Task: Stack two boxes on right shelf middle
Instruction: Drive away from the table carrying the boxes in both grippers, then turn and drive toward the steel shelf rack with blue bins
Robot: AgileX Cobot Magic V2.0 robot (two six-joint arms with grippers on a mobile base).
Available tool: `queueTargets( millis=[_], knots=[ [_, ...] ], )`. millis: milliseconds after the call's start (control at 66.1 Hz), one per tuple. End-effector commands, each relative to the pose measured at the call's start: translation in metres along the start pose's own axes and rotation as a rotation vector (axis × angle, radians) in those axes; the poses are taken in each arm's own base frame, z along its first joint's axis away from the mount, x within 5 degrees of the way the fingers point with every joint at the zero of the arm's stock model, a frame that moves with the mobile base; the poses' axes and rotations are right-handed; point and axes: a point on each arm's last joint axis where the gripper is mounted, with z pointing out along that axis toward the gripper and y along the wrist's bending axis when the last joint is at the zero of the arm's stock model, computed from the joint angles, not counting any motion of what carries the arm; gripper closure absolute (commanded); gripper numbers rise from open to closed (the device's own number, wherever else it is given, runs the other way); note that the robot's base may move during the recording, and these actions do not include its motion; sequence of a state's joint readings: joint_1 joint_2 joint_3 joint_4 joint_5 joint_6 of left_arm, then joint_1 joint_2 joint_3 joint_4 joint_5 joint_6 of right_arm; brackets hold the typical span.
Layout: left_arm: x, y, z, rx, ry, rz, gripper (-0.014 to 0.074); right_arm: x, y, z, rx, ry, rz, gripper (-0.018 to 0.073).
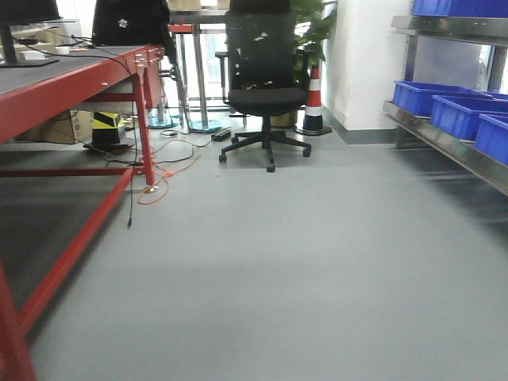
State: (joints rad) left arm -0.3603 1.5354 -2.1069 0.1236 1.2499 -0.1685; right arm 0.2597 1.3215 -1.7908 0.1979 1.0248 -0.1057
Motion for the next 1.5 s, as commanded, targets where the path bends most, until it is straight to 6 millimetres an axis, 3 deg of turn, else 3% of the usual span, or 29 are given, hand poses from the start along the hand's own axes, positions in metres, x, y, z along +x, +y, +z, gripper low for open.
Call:
queueTargets(
  millis=[0, 1483],
  knots=[
    [-0.0048, 0.0039, -0.0042, -0.033, -0.048, 0.018, 0.0708, -0.0089, -0.0022, -0.0101, 0.030, -0.093, -0.029, 0.0711],
    [-0.0049, 0.0044, -0.0042, -0.039, -0.049, 0.020, 0.0708, -0.0089, -0.0022, -0.0101, 0.030, -0.093, -0.029, 0.0711]
  ],
)
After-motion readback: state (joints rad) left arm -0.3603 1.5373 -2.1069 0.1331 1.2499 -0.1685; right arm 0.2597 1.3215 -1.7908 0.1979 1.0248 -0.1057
